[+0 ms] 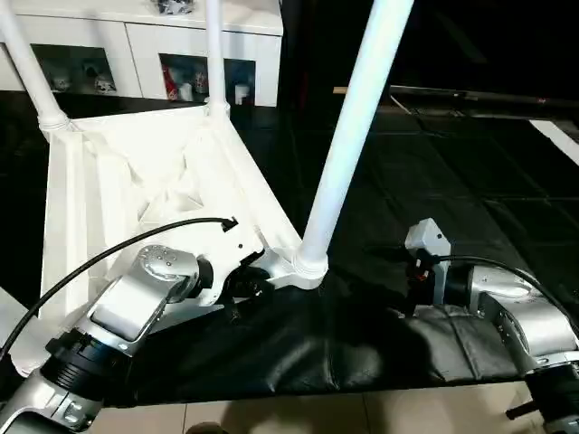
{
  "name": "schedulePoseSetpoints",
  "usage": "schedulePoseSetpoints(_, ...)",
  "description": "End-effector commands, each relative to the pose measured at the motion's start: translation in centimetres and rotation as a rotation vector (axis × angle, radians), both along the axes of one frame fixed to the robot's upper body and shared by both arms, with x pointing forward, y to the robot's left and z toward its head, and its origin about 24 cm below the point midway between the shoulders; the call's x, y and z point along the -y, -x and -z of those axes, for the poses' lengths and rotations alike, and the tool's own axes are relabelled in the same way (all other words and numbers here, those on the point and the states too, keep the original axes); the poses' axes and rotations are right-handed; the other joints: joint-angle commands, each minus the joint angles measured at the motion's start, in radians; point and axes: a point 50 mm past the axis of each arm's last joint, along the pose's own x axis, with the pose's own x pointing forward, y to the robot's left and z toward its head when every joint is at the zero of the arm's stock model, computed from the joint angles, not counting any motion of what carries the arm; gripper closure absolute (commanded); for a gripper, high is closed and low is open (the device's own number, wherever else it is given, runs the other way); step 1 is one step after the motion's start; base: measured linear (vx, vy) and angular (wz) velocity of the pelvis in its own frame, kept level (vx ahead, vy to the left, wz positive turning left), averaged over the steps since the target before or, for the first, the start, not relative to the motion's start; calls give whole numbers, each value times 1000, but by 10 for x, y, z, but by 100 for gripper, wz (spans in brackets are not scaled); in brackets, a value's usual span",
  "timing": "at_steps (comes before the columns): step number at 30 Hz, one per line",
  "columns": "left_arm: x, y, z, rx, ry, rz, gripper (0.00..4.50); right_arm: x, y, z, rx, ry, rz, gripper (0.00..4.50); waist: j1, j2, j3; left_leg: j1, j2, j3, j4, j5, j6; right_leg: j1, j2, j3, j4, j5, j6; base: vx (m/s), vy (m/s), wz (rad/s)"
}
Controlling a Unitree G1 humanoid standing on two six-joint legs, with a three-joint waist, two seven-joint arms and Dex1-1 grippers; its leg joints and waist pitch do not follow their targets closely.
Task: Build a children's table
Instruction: Rotate leg to tighten
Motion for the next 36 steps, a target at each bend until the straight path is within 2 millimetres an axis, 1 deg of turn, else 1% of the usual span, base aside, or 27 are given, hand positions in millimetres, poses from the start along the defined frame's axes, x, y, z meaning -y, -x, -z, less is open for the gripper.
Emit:
schedulePoseSetpoints(1,3,-1,-4,15,-5,32,420,2,1,1,9,18,0,0,3,16,-67,4,28,-19,-66,-199,3,55,-72,59,-88,-255,-149,0,0,0)
schedulePoseSetpoints(2,3,-1,-4,15,-5,32,430,2,1,1,9,18,0,0,3,18,-68,3,28,-20,-66,-198,3,55,-72,59,-89,-254,-149,0,0,0)
schedulePoseSetpoints(6,1,-2,-4,25,-6,51,445,-2,0,1,14,11,-12,0,3,20,-68,5,29,-20,-67,-200,3,54,-71,58,-87,-242,-152,0,0,0)
schedulePoseSetpoints(7,1,-2,-5,42,-5,84,445,-2,0,0,16,9,-15,0,4,21,-68,5,28,-21,-67,-199,4,55,-71,58,-88,-239,-153,0,0,0)
schedulePoseSetpoints(8,1,-3,-8,93,-1,150,445,-3,-1,0,21,5,-15,0,3,19,-69,5,29,-21,-67,-205,3,55,-71,58,-88,-237,-153,0,0,0)
schedulePoseSetpoints(9,1,-3,-8,93,-1,150,445,-3,-1,0,21,5,-15,0,5,19,-67,5,28,-22,-68,-208,7,54,-71,58,-91,-245,-150,0,0,0)
schedulePoseSetpoints(10,2,-3,-10,148,-1,237,445,-4,-2,-1,26,-2,-14,0,5,19,-68,5,28,-22,-68,-211,4,55,-72,59,-90,-250,-147,0,0,0)
schedulePoseSetpoints(11,2,-4,-8,180,-32,276,445,-5,-2,-1,29,-7,-15,0,4,19,-67,4,28,-21,-69,-219,3,55,-71,59,-91,-264,-138,0,0,0)
schedulePoseSetpoints(12,1,-6,-3,187,-57,305,445,-6,-2,-2,30,-12,-16,0,6,20,-67,7,28,-22,-69,-218,5,53,-71,59,-94,-268,-134,0,0,0)
schedulePoseSetpoints(13,1,-6,-3,187,-60,309,445,-7,-2,-2,31,-13,-16,0,9,21,-67,11,28,-19,-68,-224,4,49,-71,60,-94,-274,-128,0,0,0)
schedulePoseSetpoints(14,1,-6,-1,190,-74,325,445,-7,-2,-2,32,-16,-17,0,16,23,-67,13,30,-19,-68,-227,2,47,-73,61,-94,-275,-131,0,0,0)
schedulePoseSetpoints(15,4,-7,2,192,-68,352,445,-8,-2,-2,34,-18,-18,0,18,23,-67,12,31,-19,-69,-227,-1,48,-74,61,-92,-277,-131,0,0,0)
schedulePoseSetpoints(16,6,-6,4,191,-59,367,445,-8,-2,-2,34,-18,-19,0,25,28,-68,15,32,-18,-69,-230,-7,46,-74,61,-93,-274,-132,0,0,0)
schedulePoseSetpoints(17,7,-6,5,191,-54,375,445,-8,-2,-2,35,-19,-19,0,28,27,-67,16,33,-19,-70,-234,-12,46,-76,61,-91,-267,-138,0,0,0)
schedulePoseSetpoints(18,10,-5,6,197,-40,398,445,-8,-1,-2,36,-19,-20,0,28,33,-68,16,34,-20,-71,-238,-16,47,-76,61,-89,-264,-140,0,0,0)
schedulePoseSetpoints(19,12,-5,6,199,-29,409,445,-7,0,-1,36,-21,-21,0,29,29,-68,15,33,-19,-71,-239,-14,48,-76,61,-91,-262,-140,0,0,0)
schedulePoseSetpoints(20,12,-7,7,211,-28,413,445,-6,1,-2,35,-22,-22,0,30,31,-71,13,33,-20,-70,-233,-15,51,-77,62,-85,-249,-143,0,0,0)
schedulePoseSetpoints(24,8,-11,10,207,-22,406,445,-5,3,-2,33,-24,-25,0,33,30,-71,11,31,-18,-69,-230,-8,51,-79,62,-89,-273,-130,0,0,0)
schedulePoseSetpoints(25,6,-12,10,204,-23,402,445,-5,3,-2,32,-24,-26,0,34,30,-69,11,29,-18,-69,-232,-5,49,-78,61,-94,-298,-121,0,0,0)
schedulePoseSetpoints(26,-1,-15,14,165,-27,370,445,-5,4,-2,29,-27,-31,0,35,32,-70,12,30,-18,-69,-239,-6,49,-79,61,-96,-316,-115,0,0,0)
schedulePoseSetpoints(28,-6,-17,16,136,-25,344,445,-5,4,-2,27,-29,-34,0,36,31,-67,14,29,-18,-70,-255,-5,47,-81,60,-102,-365,-102,0,0,0)
schedulePoseSetpoints(29,-9,-17,16,110,-13,332,445,-7,3,-2,29,-33,-37,0,36,31,-67,12,28,-20,-70,-259,-5,48,-83,59,-105,-404,-90,0,0,0)
schedulePoseSetpoints(31,-12,-17,15,78,14,319,445,-9,2,-3,31,-42,-39,0,33,31,-67,12,28,-22,-71,-262,-7,47,-84,58,-108,-440,-76,0,0,0)
schedulePoseSetpoints(33,-12,-17,14,63,31,314,445,-11,1,-3,31,-48,-41,0,28,31,-68,10,28,-22,-70,-256,-6,47,-84,57,-108,-443,-73,0,0,0)
schedulePoseSetpoints(34,-11,-17,12,52,69,317,445,-15,-1,-3,34,-60,-44,0,26,33,-70,9,30,-23,-71,-247,-4,46,-83,57,-106,-422,-80,0,0,0)
schedulePoseSetpoints(35,-11,-17,12,52,71,318,445,-15,-1,-3,34,-61,-44,0,25,32,-70,8,29,-22,-71,-244,-2,46,-82,56,-105,-411,-84,0,0,0)
schedulePoseSetpoints(36,-10,-17,11,50,91,332,445,-19,-4,-4,50,-63,-45,0,22,19,-71,5,30,-22,-71,-236,0,49,-81,56,-103,-401,-85,0,0,0)
